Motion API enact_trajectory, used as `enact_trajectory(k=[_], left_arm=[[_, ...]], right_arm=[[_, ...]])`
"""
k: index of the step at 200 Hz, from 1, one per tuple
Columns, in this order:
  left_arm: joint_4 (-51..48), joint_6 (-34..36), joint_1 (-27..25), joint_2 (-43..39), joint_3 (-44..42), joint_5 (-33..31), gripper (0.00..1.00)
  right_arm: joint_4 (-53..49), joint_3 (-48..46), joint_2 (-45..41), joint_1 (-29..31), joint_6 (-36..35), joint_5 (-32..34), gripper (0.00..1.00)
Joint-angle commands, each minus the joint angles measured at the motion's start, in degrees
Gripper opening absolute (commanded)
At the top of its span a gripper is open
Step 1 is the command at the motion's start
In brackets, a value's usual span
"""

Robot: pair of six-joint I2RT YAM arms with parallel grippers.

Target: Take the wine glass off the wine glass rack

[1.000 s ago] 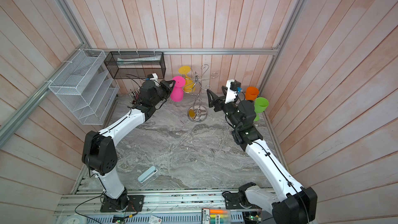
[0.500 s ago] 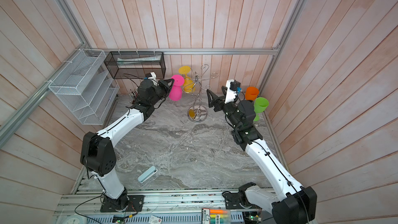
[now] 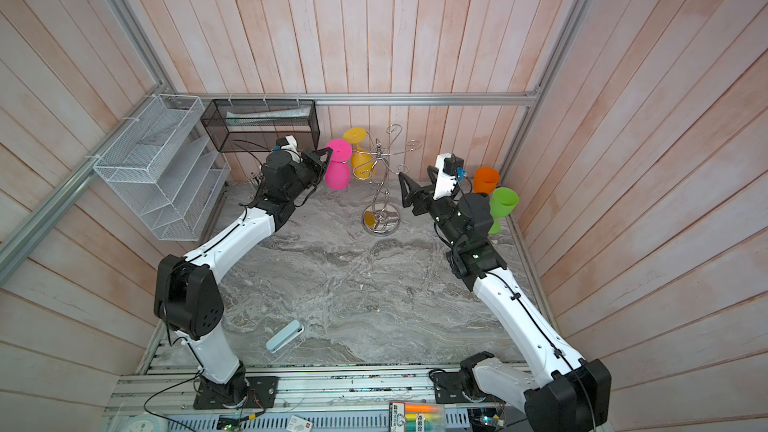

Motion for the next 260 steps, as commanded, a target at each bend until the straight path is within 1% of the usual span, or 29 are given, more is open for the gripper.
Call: enact_trajectory(k=[1,56,117,164,224,260], left_arm=[[0.6,0.5,0.7,1.4,3.6,-1.1,0.00],[-1.7,0.9,0.8,5.1,8.6,-1.6,0.00],[-4.2,0.9,0.7,9.6,14.3,-0.1,0.00],[-4.3,0.7,0.2,10.9,15.0,1.5,0.00],[-4.5,0.7,-0.1,10.7,14.5,4.7,0.00],[-3.3,0.6,-0.3,8.9,11.8,5.6,0.00]], right_arm=[[0.3,0.9,0.2,-0.1,-0.1,0.1,0.84],[0.4,1.1,0.6,-0.1,0.1,-0.4,0.84],[0.6,1.0,0.8,-0.1,0.0,-0.3,0.84],[0.6,1.2,1.1,-0.1,0.1,-0.5,0.84],[0.6,1.3,1.3,-0.1,0.2,-0.6,0.84],[0.5,1.4,1.2,0.0,0.3,-0.6,0.84]])
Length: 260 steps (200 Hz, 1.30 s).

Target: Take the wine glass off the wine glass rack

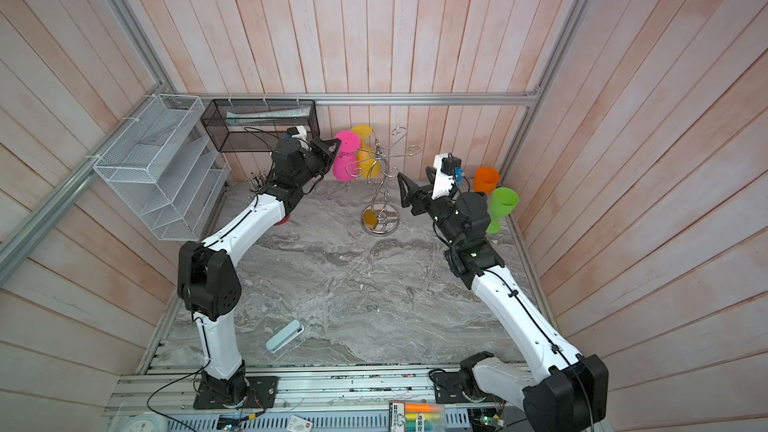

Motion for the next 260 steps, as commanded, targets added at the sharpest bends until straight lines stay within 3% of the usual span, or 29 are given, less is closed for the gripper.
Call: enact_trajectory(k=[1,158,260], left_arm=[[1.4,0.5,-0.4,-1.0,-1.4,1.7,0.00],[9.1,-0.8,0.3,-15.3,-22.8,3.4,0.00],[10.1,-1.1,0.7,-17.3,-24.1,3.5,0.00]], right_arm=[[0.5,1.4,0.2,-0.1,0.3,-0.6,0.84],[0.5,1.4,0.7,-0.1,0.3,-0.5,0.84],[0.5,1.5,1.0,-0.1,0.5,-0.7,0.84]])
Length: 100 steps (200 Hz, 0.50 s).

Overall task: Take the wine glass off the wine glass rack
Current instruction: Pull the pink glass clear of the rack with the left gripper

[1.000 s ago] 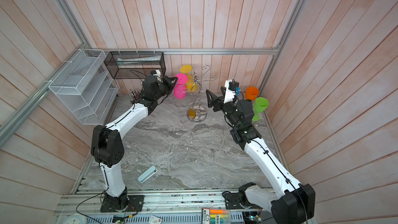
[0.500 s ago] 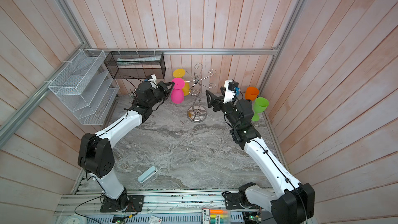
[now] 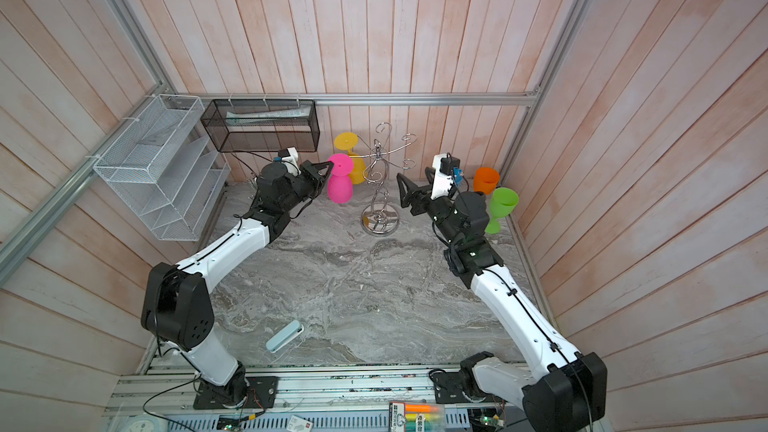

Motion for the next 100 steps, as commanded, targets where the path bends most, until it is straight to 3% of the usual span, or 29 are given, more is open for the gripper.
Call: enact_trajectory(k=[1,100], left_arm=[[2.2,0.0,0.3,-2.2,-0.1,0.4,0.00],[1.1,0.6,0.3,3.0,7.3,-2.0,0.00]], right_arm=[[0.5,1.6,0.5,-0.1,0.3,-0.5,0.84],[0.6,1.5,0.5,-0.1,0.2,-0.3,0.84]])
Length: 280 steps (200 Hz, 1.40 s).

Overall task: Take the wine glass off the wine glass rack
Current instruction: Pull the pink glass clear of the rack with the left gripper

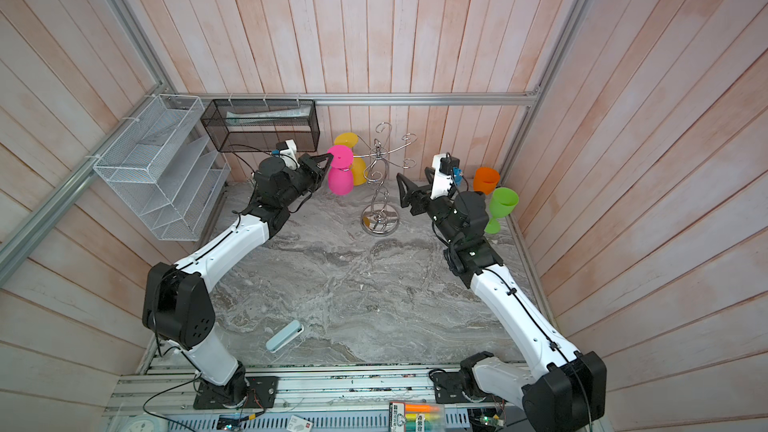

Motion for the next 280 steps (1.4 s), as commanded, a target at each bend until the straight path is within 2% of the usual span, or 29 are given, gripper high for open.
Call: enact_trajectory(k=[1,70,166,215,280], left_arm=[[0.9,0.6,0.3,1.9,2.6,-1.6,0.00],[-1.9,1.5,0.3,7.0,8.9,-2.5,0.00],[-3.9,1.5,-0.7,10.9,14.2,1.4,0.00],[-3.9,1.7,-1.5,10.5,13.5,2.5,0.00],[-2.4,2.0,-2.4,7.0,7.4,4.0,0.00]], right_arm=[[0.6,1.5,0.3,-0.1,0.1,-0.3,0.84],[0.5,1.7,0.6,0.0,0.1,-0.4,0.84],[0.4,1.9,1.0,-0.1,0.1,-0.7,0.84],[0.4,1.9,1.1,-0.1,0.2,-0.7,0.84],[0.4,1.8,0.8,-0.1,0.2,-0.5,0.84]])
